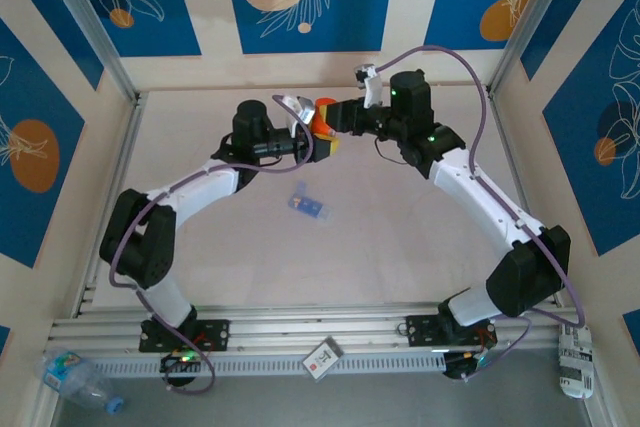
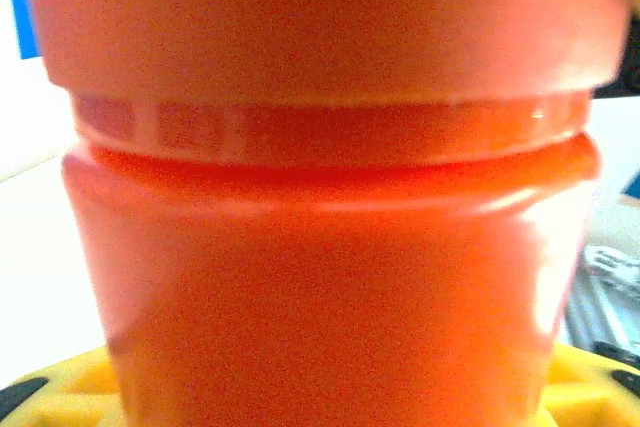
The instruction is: Sort the pills into containers
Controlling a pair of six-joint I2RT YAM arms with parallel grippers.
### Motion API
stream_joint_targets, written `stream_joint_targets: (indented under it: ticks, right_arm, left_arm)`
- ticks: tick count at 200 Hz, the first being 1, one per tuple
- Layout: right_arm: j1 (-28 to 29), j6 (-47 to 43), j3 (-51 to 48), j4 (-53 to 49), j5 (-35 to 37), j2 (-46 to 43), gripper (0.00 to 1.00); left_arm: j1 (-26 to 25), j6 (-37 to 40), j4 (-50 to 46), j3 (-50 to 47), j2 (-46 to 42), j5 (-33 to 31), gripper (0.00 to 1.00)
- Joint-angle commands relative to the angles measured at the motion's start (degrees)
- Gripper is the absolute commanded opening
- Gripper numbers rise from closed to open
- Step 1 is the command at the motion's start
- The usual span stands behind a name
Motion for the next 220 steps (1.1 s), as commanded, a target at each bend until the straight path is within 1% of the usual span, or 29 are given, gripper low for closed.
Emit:
stream_joint_targets:
  ticks: [1,12,25,51,70,89,107,128,143,172,220]
  right_arm:
    - [1.87,4.73,-1.43,-2.2,2.45,1.1,0.26]
    - [1.28,4.19,-0.35,-3.19,1.75,0.83,0.29]
    - [-0.24,3.47,0.84,-4.43,-0.12,0.0,0.36]
    - [-4.68,2.09,0.9,-4.5,-5.22,-4.58,0.56]
    - [-7.79,0.27,-0.18,-3.86,-8.15,-7.97,0.68]
    - [-10.73,-1.98,0.39,-5.63,-11.03,-8.84,0.76]
    - [-12.77,-5.38,4.61,-11.46,-15.21,-6.33,0.82]
    - [-12.86,-10.19,11.69,-19.62,-20.0,-1.68,0.86]
    - [-12.19,-12.86,16.23,-24.49,-21.73,1.34,0.87]
    - [-9.67,-17.11,22.02,-30.62,-21.16,5.12,0.87]
    - [-7.27,-19.66,25.11,-34.82,-20.26,8.05,0.79]
  left_arm:
    - [-2.02,5.57,6.0,0.89,-3.94,-5.54,0.0]
    - [-1.92,5.39,6.11,0.89,-3.69,-4.89,0.0]
    - [-1.75,5.22,5.82,1.17,-3.14,-3.9,0.0]
    - [-0.97,3.56,5.89,2.15,-1.81,-0.27,0.0]
    - [-0.39,2.33,5.85,3.06,-0.72,2.79,0.0]
    - [-0.04,1.8,4.85,4.32,0.27,6.6,0.0]
    - [0.08,1.83,2.89,5.52,0.86,9.43,0.0]
    - [0.33,1.83,0.65,6.88,1.47,12.15,0.0]
    - [0.37,1.91,-1.24,8.0,2.1,13.86,0.0]
    - [0.35,1.81,-3.1,8.81,2.75,15.49,0.0]
    - [0.39,2.31,-4.08,8.63,2.72,15.94,0.0]
